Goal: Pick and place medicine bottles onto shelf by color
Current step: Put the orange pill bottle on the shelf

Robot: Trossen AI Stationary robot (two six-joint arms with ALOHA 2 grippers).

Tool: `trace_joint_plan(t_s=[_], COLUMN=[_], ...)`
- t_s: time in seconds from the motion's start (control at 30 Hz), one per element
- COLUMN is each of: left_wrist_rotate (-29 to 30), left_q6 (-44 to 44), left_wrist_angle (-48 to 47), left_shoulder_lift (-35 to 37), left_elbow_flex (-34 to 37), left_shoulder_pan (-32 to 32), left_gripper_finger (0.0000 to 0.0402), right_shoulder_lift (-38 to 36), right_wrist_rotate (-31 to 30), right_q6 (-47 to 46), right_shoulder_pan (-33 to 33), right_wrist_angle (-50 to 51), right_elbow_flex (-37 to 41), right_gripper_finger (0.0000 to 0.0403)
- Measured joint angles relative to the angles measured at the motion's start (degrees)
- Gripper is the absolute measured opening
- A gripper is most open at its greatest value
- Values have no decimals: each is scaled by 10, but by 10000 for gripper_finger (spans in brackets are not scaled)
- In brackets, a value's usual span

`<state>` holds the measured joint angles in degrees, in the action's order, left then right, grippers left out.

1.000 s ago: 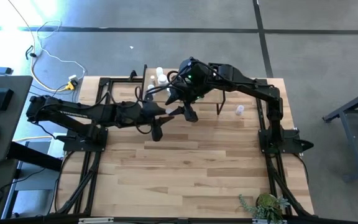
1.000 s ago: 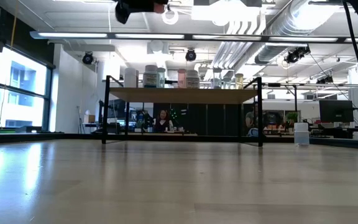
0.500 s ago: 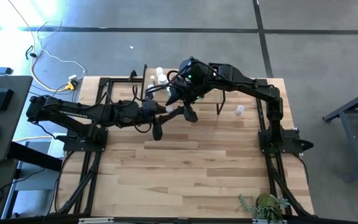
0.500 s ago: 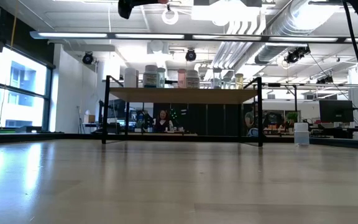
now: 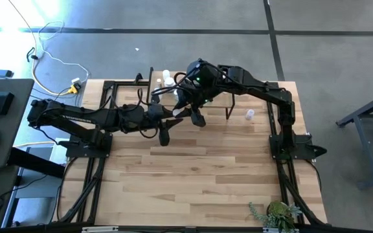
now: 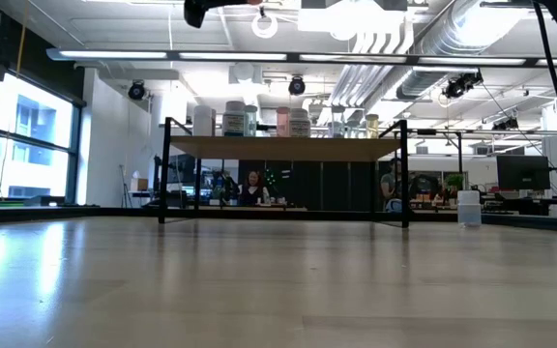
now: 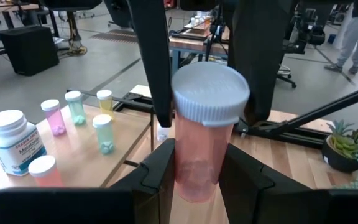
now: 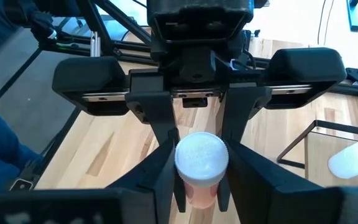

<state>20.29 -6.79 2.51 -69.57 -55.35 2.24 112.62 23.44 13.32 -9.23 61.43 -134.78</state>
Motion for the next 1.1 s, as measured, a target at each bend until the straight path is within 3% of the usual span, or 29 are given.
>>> trace_joint_plan(t_s=[0.43, 0.9, 1.1], left_wrist_rotate=[-2, -3, 18], left_q6=[0, 10, -5], left_wrist_angle=[3, 2, -1], left_shoulder_lift=[0, 1, 1], left_elbow_flex=[0, 0, 0], left_shoulder_pan=[0, 0, 1], left_gripper_finger=[103, 219, 237], right_shoulder_lift=[-1, 0, -8], right_wrist_rotate=[0, -14, -14], right_q6=[-3, 2, 7], right_shoulder_pan=[0, -8, -33], right_wrist_angle=[0, 21, 27], right_elbow_flex=[0, 0, -1], right_gripper_finger=[118, 117, 117])
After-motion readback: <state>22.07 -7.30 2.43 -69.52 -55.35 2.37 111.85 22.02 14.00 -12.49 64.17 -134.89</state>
